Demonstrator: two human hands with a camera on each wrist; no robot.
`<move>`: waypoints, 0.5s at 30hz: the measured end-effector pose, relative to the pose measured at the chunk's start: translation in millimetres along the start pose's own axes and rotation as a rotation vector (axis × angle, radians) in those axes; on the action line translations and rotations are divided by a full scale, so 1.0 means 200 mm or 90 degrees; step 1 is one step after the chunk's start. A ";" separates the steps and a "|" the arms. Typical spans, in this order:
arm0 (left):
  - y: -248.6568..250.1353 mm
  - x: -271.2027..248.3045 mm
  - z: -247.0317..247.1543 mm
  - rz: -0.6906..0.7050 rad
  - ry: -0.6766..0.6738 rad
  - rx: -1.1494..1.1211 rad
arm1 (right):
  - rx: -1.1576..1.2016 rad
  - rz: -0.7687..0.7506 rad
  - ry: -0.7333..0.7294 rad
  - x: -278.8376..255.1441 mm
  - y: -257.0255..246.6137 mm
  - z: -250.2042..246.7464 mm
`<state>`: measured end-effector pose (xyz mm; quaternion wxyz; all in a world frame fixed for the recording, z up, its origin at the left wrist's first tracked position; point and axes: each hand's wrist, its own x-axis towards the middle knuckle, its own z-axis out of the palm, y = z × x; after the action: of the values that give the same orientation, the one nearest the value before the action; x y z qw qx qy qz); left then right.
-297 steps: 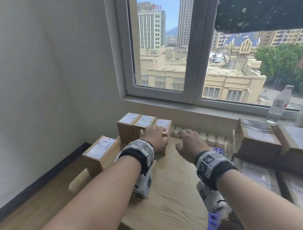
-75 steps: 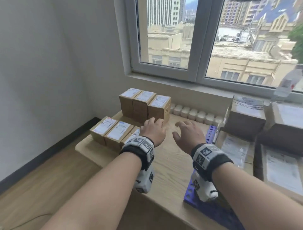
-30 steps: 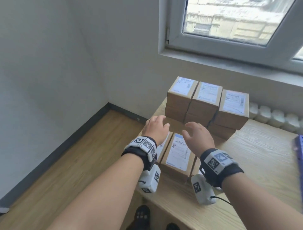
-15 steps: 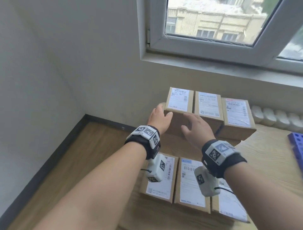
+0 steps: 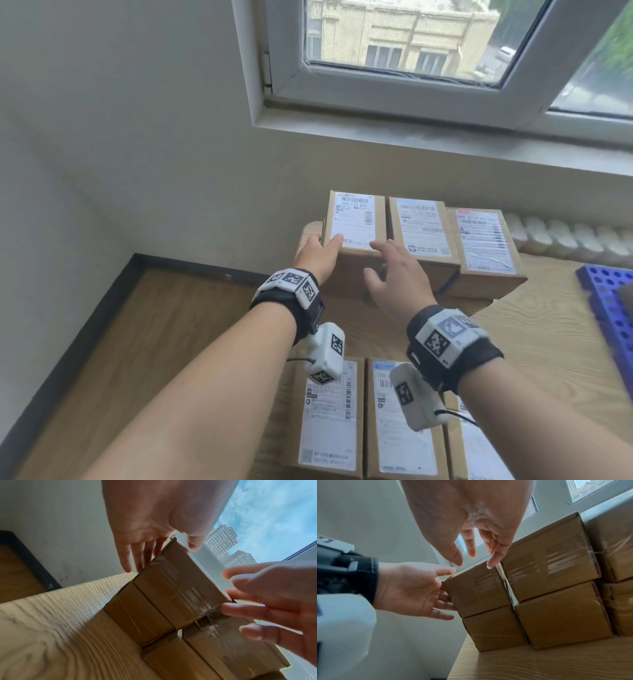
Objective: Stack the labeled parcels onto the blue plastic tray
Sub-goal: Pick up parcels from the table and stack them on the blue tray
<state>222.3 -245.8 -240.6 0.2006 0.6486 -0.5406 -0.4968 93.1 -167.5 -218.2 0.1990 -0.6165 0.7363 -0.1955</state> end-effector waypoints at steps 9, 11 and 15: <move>-0.02 0.01 -0.01 -0.010 -0.003 -0.075 | 0.067 0.043 -0.001 -0.01 -0.04 0.00; -0.04 0.00 -0.02 -0.025 0.004 -0.127 | 0.084 0.036 -0.002 -0.01 -0.04 -0.01; -0.07 -0.02 -0.05 -0.029 0.014 -0.185 | 0.136 0.020 0.029 -0.03 -0.05 -0.02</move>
<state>238.2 -239.3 -246.1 0.2868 0.6305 -0.4459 -0.5669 100.5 -163.1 -209.9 0.2498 -0.5753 0.7252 -0.2841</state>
